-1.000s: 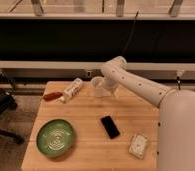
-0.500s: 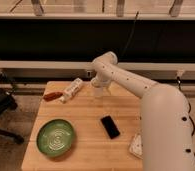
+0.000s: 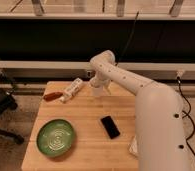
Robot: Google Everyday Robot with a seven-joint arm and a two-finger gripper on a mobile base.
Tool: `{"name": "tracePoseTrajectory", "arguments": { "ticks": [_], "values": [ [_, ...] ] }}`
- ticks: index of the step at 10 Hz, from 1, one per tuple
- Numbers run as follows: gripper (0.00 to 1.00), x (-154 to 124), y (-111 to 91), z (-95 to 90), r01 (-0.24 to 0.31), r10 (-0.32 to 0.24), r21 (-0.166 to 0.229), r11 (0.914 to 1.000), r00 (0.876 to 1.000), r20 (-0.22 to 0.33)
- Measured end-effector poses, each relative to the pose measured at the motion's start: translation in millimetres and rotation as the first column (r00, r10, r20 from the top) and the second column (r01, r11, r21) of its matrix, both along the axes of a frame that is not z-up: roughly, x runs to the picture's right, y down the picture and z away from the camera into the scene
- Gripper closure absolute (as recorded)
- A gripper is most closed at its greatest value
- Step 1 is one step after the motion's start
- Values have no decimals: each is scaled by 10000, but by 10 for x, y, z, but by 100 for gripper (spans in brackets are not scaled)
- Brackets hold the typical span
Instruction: Pick up the ceramic cup
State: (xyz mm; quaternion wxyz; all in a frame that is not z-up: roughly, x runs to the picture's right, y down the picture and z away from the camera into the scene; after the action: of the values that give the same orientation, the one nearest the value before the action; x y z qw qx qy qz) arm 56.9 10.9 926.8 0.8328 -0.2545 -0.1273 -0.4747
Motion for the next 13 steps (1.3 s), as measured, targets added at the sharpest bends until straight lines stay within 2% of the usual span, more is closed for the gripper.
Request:
{"name": "tracePoseTrajectory", "arguments": {
  "ticks": [1,3,5,6,9,13],
  "values": [
    [59,34,-3,-20,-26,26,-37,10000,10000,-17],
    [76,80,2,-44,-156,156,-143,9998,9999,21],
    [96,116,-6,-76,-488,495,-306,9983,9985,246],
    [100,115,-4,-86,-633,647,-364,9973,9972,364],
    [100,140,-56,-150,-1300,1336,-468,9904,9875,836],
    [100,213,-347,-426,-1653,1655,-117,9862,9785,1227]
  ]
}}
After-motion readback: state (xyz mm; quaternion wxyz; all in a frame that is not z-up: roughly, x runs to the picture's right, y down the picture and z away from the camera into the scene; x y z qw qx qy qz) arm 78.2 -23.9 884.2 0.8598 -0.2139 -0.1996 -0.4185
